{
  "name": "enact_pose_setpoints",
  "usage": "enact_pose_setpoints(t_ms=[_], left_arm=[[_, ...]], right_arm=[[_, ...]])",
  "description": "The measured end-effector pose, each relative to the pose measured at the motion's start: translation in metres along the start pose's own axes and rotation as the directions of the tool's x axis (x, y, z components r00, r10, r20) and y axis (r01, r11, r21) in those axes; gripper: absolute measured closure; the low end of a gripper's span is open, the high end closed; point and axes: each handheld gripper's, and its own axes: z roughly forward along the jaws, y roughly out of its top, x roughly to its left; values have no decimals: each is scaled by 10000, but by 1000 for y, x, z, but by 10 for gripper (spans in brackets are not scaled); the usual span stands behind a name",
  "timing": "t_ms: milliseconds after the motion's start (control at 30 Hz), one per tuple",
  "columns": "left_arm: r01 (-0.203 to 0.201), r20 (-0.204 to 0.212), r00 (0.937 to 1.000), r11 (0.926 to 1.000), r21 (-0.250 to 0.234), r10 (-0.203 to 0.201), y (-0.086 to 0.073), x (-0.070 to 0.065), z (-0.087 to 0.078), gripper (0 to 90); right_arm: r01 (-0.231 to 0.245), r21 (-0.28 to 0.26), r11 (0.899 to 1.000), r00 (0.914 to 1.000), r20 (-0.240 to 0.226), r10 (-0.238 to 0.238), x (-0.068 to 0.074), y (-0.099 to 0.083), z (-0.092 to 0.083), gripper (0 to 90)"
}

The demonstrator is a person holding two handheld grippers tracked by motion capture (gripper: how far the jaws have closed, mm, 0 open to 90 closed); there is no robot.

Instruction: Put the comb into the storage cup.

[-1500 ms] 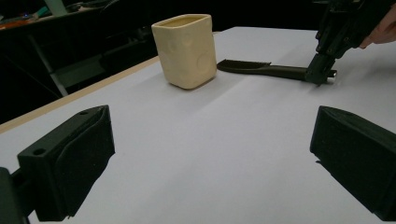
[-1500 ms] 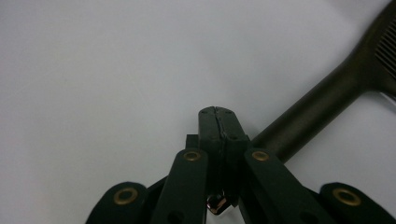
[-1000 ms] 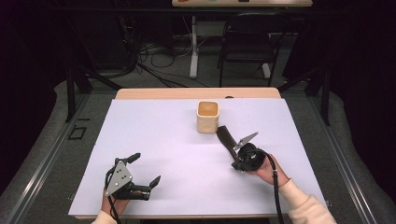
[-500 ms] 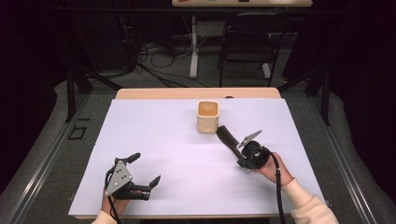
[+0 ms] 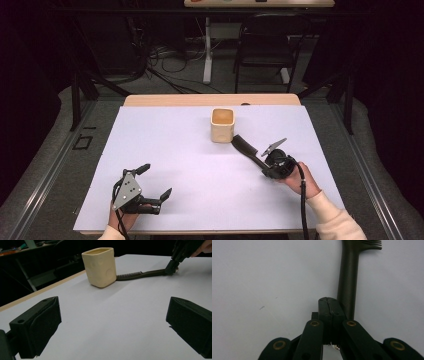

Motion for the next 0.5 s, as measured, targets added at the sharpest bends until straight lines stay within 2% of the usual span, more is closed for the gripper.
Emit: enact_pose_setpoints(t_ms=[100,133,200,233,300,367,400,433,467,500], left_arm=[[12,1,10000,10000,-10,-12,0,0,0,0],[-6,8,10000,10000,-2,6,0,0,0,0],[-10,5,10000,10000,1,10,0,0,0,0],[-10,5,10000,10000,1,10,0,0,0,0],[-3,8,10000,10000,-2,3,0,0,0,0],[-2,9,10000,10000,-11,2,0,0,0,0],[-4,12,10000,10000,-14,4,0,0,0,0],[-4,12,10000,10000,-14,4,0,0,0,0],[-6,-1,10000,10000,-16,6,0,0,0,0],[-6,-1,10000,10000,-16,6,0,0,0,0]], right_arm=[[6,62,10000,9999,-122,-5,1,0,0,900],[40,106,9999,9994,-345,-37,4,0,-2,851],[126,145,9998,9989,-464,-120,5,1,-5,770],[126,145,9998,9989,-464,-120,5,1,-5,770],[13,38,10000,9977,-680,-10,8,2,-10,677],[4,-13,10000,9975,-706,-5,8,2,-11,658],[-81,34,10000,9976,-683,83,10,3,-15,580],[-81,34,10000,9976,-683,83,10,3,-15,580],[24,-25,10000,9983,-579,-26,9,4,-18,525],[-70,-3,10000,9982,-596,70,10,5,-20,462]])
